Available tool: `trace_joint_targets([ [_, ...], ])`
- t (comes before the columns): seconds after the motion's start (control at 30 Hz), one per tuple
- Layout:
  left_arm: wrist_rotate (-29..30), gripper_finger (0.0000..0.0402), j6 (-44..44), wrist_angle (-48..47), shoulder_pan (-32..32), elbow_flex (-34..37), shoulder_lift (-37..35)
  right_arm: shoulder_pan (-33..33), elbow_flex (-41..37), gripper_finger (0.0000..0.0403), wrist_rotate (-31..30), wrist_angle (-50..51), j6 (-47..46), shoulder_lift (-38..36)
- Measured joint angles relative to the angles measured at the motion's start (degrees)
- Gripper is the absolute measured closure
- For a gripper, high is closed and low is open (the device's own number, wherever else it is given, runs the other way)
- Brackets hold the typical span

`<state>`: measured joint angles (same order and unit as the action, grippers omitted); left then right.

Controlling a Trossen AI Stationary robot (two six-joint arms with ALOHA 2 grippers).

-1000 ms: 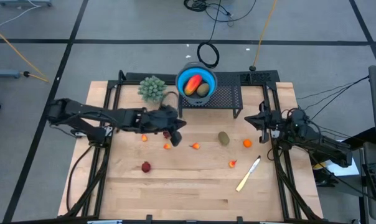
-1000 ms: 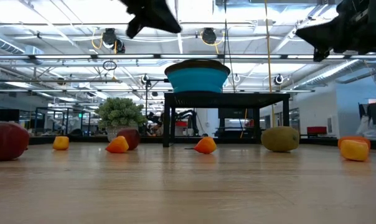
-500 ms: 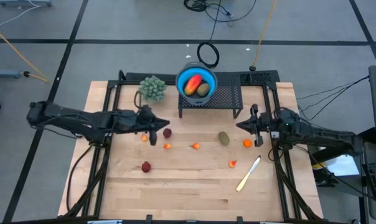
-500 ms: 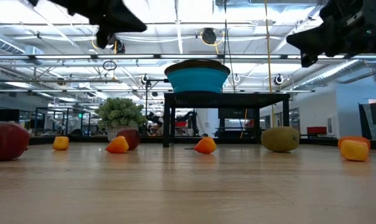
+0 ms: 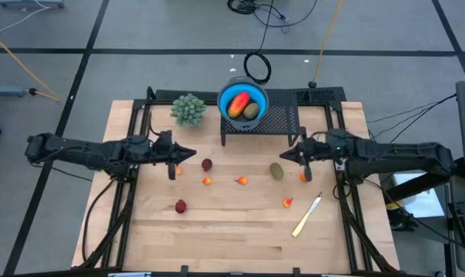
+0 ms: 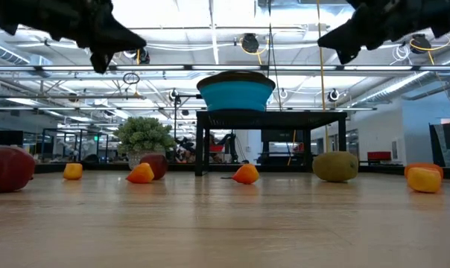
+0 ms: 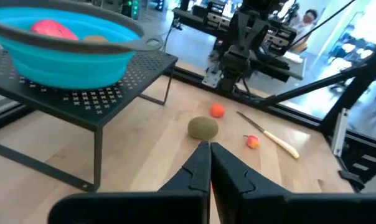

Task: Pick & Place Fruit
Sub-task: Put the brown kiwi into the blue strainer bowl on the shelf

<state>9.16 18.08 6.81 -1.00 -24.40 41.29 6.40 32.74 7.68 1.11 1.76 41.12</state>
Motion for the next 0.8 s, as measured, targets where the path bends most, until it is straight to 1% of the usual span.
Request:
trace_joint_targets([
  [0.1, -2.06, 0.0391, -0.07, 2.45, 0.96, 3.32, -2.78, -2.98, 5.21, 0.0403, -3.87, 5.89, 0.04, 4.15],
  [0.2, -3.73, 0.0397, -0.38, 3.88, 1.92, 6.2, -5.43, -6.23, 9.68, 0.0403, -7.31, 10.03, -0.29, 8.1],
  [0.37, -6.28, 0.0393, -0.69, 3.89, 3.41, 9.0, -9.14, -10.94, 16.38, 0.0403, -14.97, 16.79, -6.26, 14.58],
  [0.43, -8.02, 0.0394, -1.53, 3.94, 3.95, 9.39, -10.16, -12.41, 18.62, 0.0403, -17.03, 19.66, -8.15, 17.23],
  [0.57, -12.5, 0.0399, -3.75, 3.93, 5.32, 9.83, -12.02, -14.4, 22.43, 0.0403, -18.15, 23.77, -11.81, 22.0],
  [0.67, -14.44, 0.0393, -4.39, 3.85, 6.47, 10.39, -12.93, -15.66, 25.01, 0.0403, -18.18, 27.12, -15.09, 25.46],
  [0.8, -17.45, 0.0399, -4.34, 3.97, 8.04, 11.74, -13.39, -16.83, 28.03, 0.0403, -18.15, 32.62, -17.61, 29.71],
])
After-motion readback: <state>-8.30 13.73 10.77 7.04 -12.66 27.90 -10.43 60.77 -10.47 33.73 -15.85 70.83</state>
